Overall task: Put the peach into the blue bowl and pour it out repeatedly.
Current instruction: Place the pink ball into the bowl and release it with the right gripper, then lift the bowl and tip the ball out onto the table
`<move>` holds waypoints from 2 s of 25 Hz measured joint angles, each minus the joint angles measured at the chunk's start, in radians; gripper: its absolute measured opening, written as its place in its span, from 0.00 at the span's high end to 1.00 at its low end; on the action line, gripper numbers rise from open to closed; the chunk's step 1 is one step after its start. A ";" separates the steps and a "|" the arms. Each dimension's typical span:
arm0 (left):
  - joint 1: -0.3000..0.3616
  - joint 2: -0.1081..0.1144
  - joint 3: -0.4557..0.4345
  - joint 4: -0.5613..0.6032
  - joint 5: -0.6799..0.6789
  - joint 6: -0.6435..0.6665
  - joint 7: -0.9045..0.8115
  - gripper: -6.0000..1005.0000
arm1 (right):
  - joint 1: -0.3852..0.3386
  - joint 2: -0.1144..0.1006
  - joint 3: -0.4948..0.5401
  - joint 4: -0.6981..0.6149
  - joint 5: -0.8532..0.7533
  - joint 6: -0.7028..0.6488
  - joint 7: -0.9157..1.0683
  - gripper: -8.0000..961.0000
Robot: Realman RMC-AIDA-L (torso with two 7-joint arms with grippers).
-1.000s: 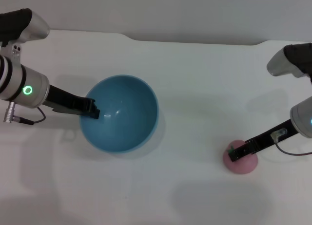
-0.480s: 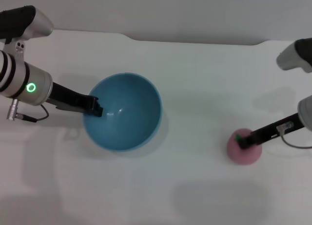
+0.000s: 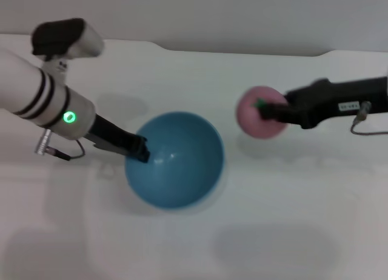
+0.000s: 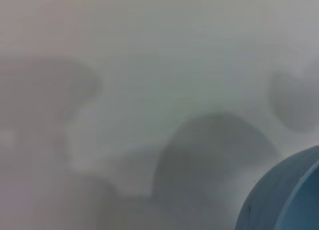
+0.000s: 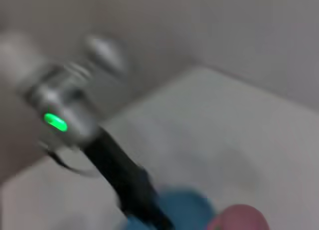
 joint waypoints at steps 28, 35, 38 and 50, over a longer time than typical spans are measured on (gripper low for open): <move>-0.044 -0.004 0.115 -0.009 -0.006 -0.021 -0.061 0.99 | 0.087 0.003 -0.419 -0.013 0.049 0.197 -0.023 0.50; -0.041 -0.002 0.113 -0.009 -0.006 -0.068 -0.052 0.99 | 0.076 0.002 -0.397 -0.015 0.051 0.212 0.008 0.46; -0.022 0.001 0.115 -0.005 -0.055 -0.185 -0.025 0.99 | 0.059 -0.001 -0.325 -0.003 0.041 0.219 0.048 0.46; 0.132 0.002 0.197 -0.062 -0.679 -0.746 0.472 0.99 | -0.097 -0.006 0.141 0.032 -0.096 0.074 0.106 0.46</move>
